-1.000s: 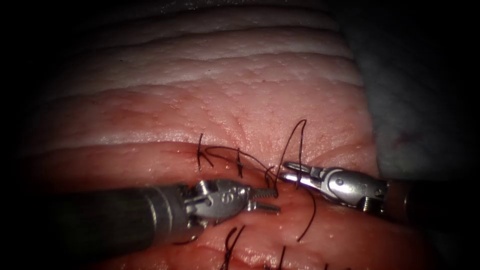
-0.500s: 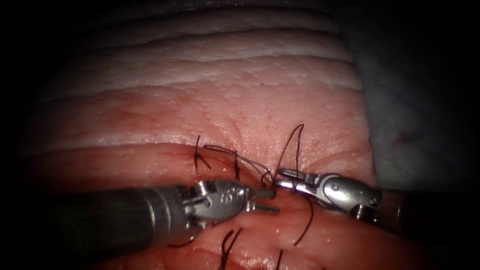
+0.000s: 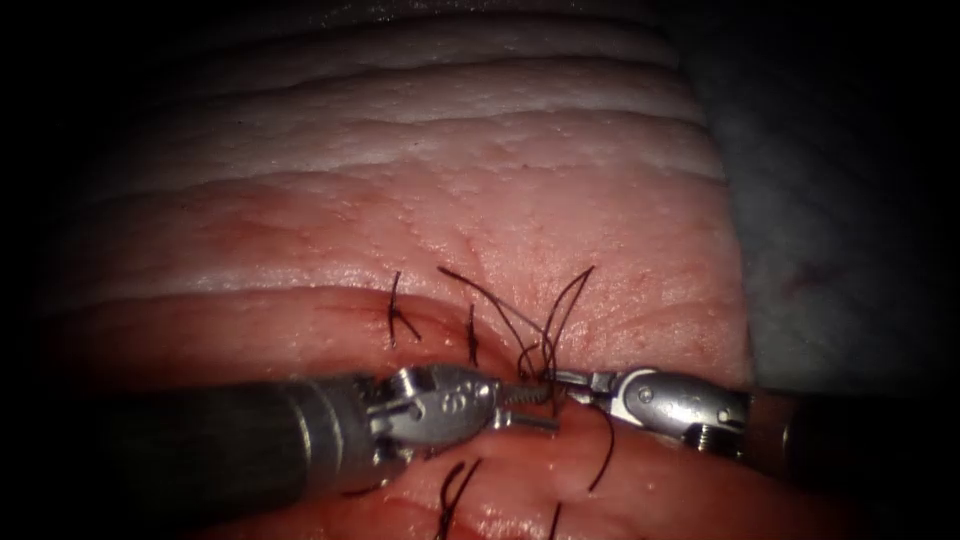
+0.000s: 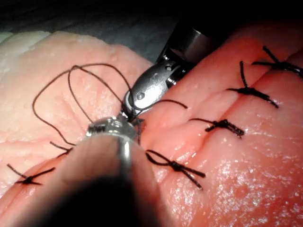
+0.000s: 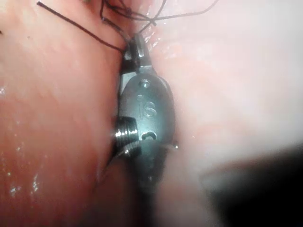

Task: Wound Closure
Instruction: Throw needle through skin above incision

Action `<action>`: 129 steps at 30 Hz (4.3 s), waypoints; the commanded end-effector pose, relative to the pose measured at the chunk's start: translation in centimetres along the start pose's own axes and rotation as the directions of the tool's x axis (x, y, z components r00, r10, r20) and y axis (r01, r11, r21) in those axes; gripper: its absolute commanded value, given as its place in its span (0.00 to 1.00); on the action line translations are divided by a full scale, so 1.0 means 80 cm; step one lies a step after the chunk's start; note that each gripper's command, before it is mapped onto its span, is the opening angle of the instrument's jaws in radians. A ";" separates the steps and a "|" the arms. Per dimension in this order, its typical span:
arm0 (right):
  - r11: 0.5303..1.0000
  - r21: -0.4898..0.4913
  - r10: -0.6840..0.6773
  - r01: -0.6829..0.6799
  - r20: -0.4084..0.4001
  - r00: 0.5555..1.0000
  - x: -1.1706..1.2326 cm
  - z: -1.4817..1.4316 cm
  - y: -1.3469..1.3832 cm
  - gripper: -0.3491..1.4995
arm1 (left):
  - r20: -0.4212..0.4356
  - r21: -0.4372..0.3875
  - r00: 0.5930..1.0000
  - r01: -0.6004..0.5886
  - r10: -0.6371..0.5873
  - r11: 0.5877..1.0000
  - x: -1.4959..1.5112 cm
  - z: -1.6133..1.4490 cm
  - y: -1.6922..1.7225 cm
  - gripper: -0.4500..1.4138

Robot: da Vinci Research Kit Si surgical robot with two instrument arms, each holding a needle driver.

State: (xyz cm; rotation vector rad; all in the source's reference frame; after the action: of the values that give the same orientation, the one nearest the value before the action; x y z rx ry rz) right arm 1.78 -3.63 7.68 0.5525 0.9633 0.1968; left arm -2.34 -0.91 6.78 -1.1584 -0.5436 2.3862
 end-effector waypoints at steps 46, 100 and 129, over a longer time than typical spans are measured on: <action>0.906 -0.422 -0.255 0.024 -0.501 0.827 0.0159 -0.0158 0.0168 0.00 | -0.016 0.052 1.000 -0.010 0.011 0.999 0.0045 0.0027 -0.0028 0.22; 0.980 0.065 0.196 -0.188 -0.490 0.849 0.0178 -0.0133 0.0204 0.00 | 0.042 -0.005 0.999 0.023 -0.022 1.000 -0.0029 0.0085 -0.0027 0.25; 0.807 0.299 0.588 -0.509 -0.480 0.651 0.0175 -0.0126 0.0162 0.57 | 0.042 -0.016 0.999 0.028 -0.028 0.999 -0.0027 0.0071 -0.0020 0.26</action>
State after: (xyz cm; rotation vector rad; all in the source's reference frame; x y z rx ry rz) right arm 1.76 -1.54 6.82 0.8664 1.3804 0.8922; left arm -2.60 -0.98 7.26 -1.1031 -0.5905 2.3905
